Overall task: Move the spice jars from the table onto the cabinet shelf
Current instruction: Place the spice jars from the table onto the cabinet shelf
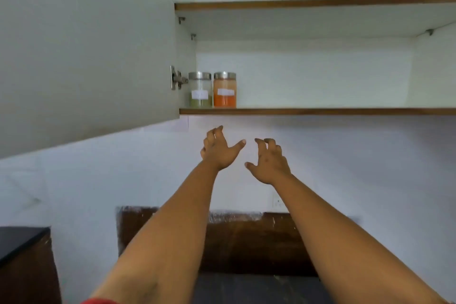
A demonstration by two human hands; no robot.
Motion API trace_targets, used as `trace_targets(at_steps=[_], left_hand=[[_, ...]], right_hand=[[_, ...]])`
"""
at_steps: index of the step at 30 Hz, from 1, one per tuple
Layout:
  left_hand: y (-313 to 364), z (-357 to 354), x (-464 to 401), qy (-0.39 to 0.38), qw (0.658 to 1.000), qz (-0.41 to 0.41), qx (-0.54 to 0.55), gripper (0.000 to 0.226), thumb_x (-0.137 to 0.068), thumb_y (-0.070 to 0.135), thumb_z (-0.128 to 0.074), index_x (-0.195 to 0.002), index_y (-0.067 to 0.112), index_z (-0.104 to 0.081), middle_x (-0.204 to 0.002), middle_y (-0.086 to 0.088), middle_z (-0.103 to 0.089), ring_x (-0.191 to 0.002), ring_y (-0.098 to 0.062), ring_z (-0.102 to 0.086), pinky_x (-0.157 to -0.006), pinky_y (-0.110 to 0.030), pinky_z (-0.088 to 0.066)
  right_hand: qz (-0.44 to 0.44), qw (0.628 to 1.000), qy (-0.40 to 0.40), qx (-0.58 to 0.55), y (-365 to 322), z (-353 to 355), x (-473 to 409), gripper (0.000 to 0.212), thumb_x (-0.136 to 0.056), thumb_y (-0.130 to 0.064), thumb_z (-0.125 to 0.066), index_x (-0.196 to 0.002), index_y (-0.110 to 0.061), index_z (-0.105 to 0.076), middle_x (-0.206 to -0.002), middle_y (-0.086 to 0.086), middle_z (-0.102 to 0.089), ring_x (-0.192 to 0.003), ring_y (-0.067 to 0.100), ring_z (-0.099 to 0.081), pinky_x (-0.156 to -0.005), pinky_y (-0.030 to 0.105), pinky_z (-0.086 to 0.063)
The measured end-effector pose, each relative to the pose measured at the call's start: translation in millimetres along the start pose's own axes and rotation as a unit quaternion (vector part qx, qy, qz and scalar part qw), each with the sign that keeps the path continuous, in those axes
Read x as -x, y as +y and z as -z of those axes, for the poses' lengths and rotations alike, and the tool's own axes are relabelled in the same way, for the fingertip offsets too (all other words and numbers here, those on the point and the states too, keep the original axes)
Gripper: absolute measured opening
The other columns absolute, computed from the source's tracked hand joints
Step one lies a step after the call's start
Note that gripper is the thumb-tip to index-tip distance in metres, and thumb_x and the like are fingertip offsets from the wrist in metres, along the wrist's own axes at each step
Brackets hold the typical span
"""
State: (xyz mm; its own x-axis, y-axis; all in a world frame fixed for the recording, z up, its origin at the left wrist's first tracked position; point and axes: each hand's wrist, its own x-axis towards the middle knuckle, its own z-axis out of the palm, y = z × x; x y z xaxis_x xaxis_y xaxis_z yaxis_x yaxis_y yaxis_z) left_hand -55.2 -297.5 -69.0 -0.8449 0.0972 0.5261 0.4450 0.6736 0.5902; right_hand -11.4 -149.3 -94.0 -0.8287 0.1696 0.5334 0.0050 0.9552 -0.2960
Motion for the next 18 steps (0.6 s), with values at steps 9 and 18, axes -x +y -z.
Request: trace_targets(at_steps=[9,18], left_hand=[[-90,-97,166,-0.096,0.978,0.043,0.179,0.024,-0.088,0.039,-0.064,-0.103,0.024,-0.053,-0.082,0.014,-0.060,-0.081,-0.010,-0.060,-0.070,-0.023,-0.047],[-177,-150,284,-0.219,0.954,0.163,0.124,0.020,-0.086,0.036,-0.067,-0.099,0.028,-0.054,-0.084,0.011,-0.062,-0.083,-0.011,-0.061,-0.067,-0.020,-0.044]], right_hand=[[-0.223,0.964,0.002,-0.143,77,-87,162,0.041,-0.088,-0.042,-0.061,-0.126,-0.029,-0.051,-0.135,0.003,-0.046,-0.129,0.026,-0.038,-0.101,0.044,-0.041],[-0.383,0.913,-0.053,-0.130,145,-143,315,0.038,-0.087,-0.030,-0.065,-0.123,-0.021,-0.056,-0.125,0.008,-0.056,-0.121,0.031,-0.045,-0.097,0.043,-0.040]])
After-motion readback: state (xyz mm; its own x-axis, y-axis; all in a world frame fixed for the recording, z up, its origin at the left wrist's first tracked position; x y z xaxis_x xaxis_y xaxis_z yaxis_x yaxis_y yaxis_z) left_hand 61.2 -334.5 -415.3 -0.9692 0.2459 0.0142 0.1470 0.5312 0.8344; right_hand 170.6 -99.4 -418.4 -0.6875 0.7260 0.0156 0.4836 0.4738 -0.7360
